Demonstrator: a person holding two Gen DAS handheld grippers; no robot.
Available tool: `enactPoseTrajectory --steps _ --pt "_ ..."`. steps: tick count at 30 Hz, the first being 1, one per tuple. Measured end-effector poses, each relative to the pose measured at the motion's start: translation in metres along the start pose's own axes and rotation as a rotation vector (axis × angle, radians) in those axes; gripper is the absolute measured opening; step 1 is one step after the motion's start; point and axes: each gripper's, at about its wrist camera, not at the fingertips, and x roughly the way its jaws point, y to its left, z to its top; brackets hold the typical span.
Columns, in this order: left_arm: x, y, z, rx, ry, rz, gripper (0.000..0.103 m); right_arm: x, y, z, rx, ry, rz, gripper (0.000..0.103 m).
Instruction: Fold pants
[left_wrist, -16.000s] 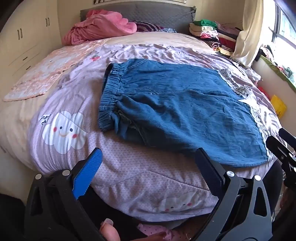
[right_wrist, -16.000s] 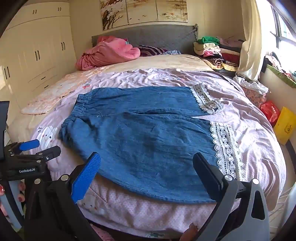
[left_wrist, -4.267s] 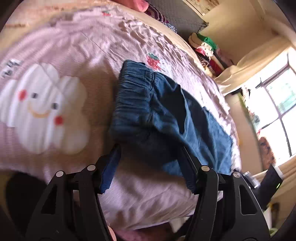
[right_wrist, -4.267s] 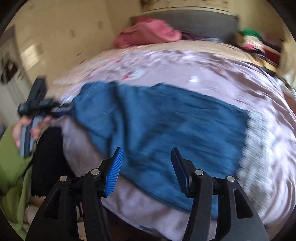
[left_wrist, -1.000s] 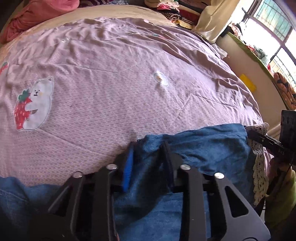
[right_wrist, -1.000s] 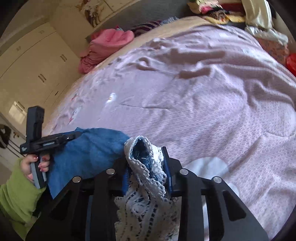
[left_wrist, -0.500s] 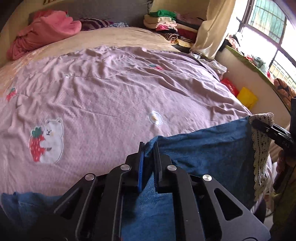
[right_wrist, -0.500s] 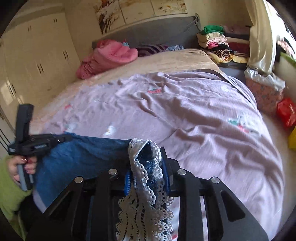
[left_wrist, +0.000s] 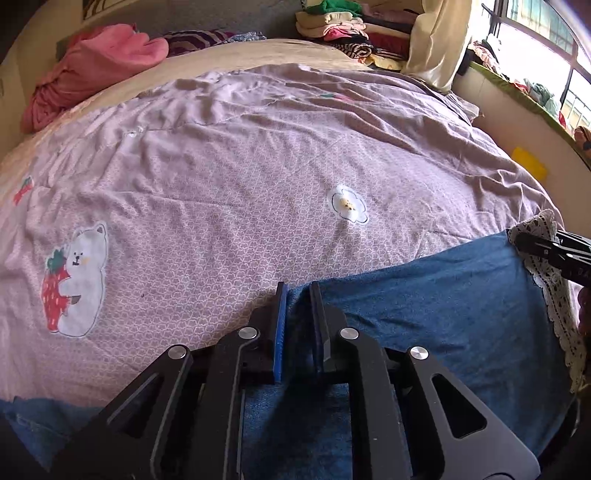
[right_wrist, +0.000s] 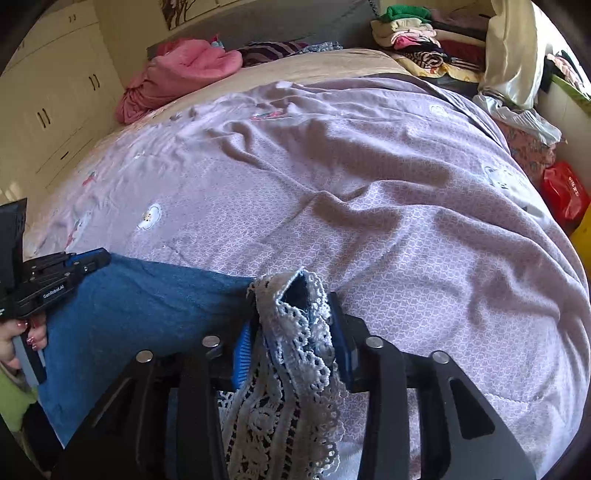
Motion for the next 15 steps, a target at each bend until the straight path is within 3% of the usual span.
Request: enactPoseTrajectory --steps 6,15 --pt "-0.022 -0.004 0.002 -0.016 -0.017 -0.008 0.017 -0.037 0.005 -0.002 -0.007 -0.071 -0.061 0.062" --pt "-0.071 -0.025 -0.004 0.006 -0.084 -0.033 0.035 -0.085 0.022 -0.021 0.01 -0.131 -0.035 0.076"
